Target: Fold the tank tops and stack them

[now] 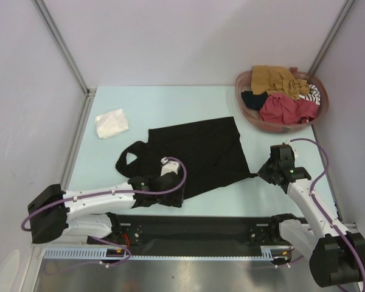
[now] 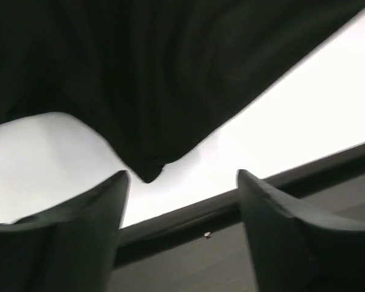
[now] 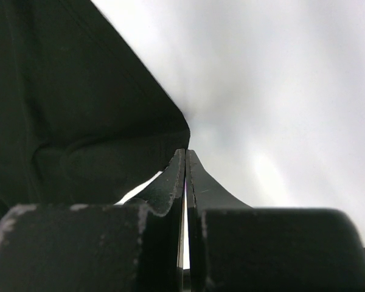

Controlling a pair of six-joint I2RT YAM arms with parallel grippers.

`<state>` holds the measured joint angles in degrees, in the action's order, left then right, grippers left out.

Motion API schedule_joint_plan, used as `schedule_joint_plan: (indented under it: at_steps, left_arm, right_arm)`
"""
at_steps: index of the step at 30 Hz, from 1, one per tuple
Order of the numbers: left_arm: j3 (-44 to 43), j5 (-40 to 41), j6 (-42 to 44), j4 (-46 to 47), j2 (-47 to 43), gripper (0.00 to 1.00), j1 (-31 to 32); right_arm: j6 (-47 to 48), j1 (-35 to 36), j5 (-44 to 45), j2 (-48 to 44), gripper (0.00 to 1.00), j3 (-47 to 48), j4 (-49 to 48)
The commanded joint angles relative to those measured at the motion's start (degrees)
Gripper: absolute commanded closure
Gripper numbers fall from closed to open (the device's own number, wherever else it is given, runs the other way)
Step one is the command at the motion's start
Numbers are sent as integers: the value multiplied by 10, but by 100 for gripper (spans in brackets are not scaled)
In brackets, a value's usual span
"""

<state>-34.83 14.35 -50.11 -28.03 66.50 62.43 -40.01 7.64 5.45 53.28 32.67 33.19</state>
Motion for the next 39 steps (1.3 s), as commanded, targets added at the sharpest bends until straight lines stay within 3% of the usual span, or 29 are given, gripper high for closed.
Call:
schedule_joint_plan:
  at_steps: [1, 8, 11, 12, 13, 15, 22, 34, 38, 39]
  left_arm:
    - [-53, 43, 118, -19, 38, 26, 29]
    - [-44, 78, 205, -29, 29, 28, 40]
    - [-16, 41, 235, 22, 5, 33, 39]
    - [-9, 38, 247, 34, 2, 57, 39]
    - [-3, 40, 259, 40, 2, 65, 40]
    - [-7, 46, 260, 37, 18, 67, 40]
    - [-15, 37, 256, 21, 50, 57, 40]
    - [-32, 29, 278, 23, 104, 63, 39]
    - [-34, 12, 281, 24, 116, 82, 39]
    - [-35, 10, 284, 25, 122, 99, 39]
  right_arm:
    - [7, -4, -6, 4, 100, 2, -18]
    - [17, -11, -13, 7, 100, 6, -19]
    - [23, -17, -18, 8, 100, 7, -18]
    - [24, -18, -19, 9, 100, 8, -18]
    - [24, -19, -21, 8, 100, 11, -18]
    - [23, -21, -27, 9, 100, 12, -18]
    - [27, -25, -28, 8, 100, 13, -16]
    - [27, -26, -35, 11, 100, 13, -19]
    - [25, -25, -33, 10, 100, 13, -18]
    - [25, -26, -33, 10, 100, 13, -19]
